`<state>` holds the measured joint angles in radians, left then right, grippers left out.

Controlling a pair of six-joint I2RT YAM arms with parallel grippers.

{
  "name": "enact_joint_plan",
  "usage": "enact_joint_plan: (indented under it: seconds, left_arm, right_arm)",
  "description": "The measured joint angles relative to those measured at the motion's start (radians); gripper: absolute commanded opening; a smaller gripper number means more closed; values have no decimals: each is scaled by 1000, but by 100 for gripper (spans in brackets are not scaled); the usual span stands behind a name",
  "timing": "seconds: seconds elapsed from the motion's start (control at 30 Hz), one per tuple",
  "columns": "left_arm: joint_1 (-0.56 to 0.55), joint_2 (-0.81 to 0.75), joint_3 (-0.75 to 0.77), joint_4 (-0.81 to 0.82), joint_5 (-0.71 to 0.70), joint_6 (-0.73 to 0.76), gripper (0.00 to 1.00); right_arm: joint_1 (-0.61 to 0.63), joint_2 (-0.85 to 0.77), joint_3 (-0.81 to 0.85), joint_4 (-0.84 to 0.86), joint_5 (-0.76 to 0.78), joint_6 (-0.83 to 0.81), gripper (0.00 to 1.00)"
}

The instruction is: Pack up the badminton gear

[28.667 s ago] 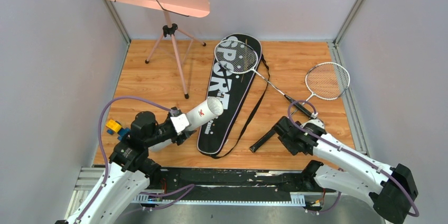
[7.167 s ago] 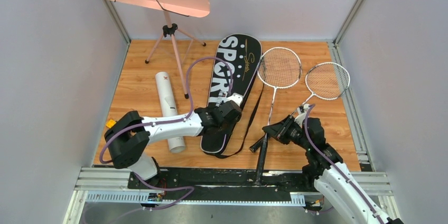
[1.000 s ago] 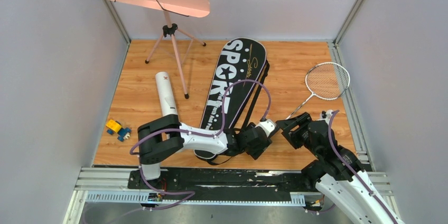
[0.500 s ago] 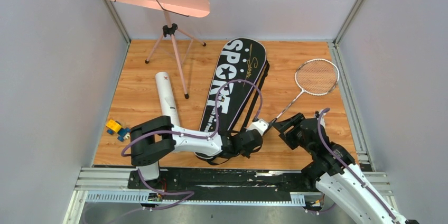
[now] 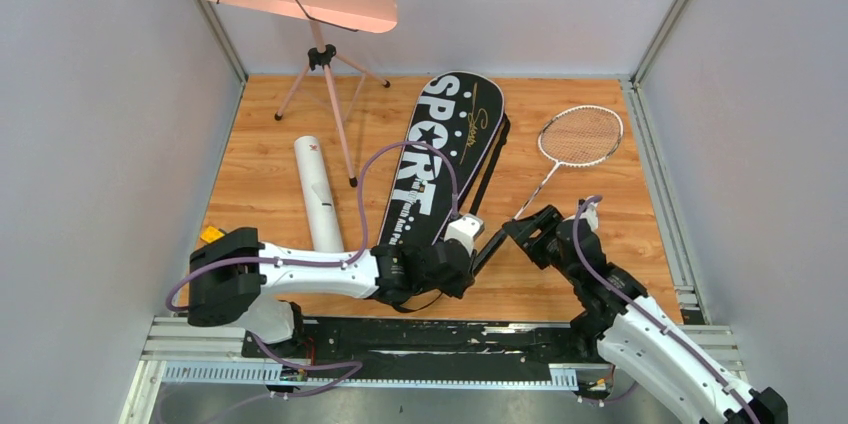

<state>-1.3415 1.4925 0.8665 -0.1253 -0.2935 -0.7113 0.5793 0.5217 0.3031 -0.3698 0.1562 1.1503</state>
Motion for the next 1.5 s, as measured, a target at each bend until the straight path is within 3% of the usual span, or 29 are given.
enact_joint_plan:
  seconds: [0.23,0.47,0.73,0.87,0.93,0.97,1.03,1.1,1.3,1.5]
  left_arm:
    - [0,-47,-42,36,32,-51,0]
    - [0,-60,-55,51,50,-71,0]
    - [0,-62,-69,77,62,-80,0]
    - [0,-68,-84,101,68,-99,1]
    - [0,-72,-91,106,73,-106,13]
    - [0,-73,-94,109,75,-107,27]
    - [0,-74,-96,111,77,-110,48]
    - [0,-80,-96,112,76,-109,59]
    - [1,-112,-69,48,63,-83,71]
    - [1,-130,18,-80,-2,-21,75]
  right_arm:
    - [-69,120,-4,157,-23,0,52]
    - [-204,311,-74,382,-168,23,52]
    - [-282,376,-162,616,-291,33,26]
    - [-289,369,-181,663,-295,29,1]
    - [-291,351,-196,669,-295,36,0]
    - [-291,341,-201,671,-295,37,0]
    - [-292,323,-205,669,-293,34,0]
    - [-293,307,-205,665,-295,29,0]
    - [-293,211,-204,599,-313,-40,0]
    - [-293,76,-204,515,-348,-91,0]
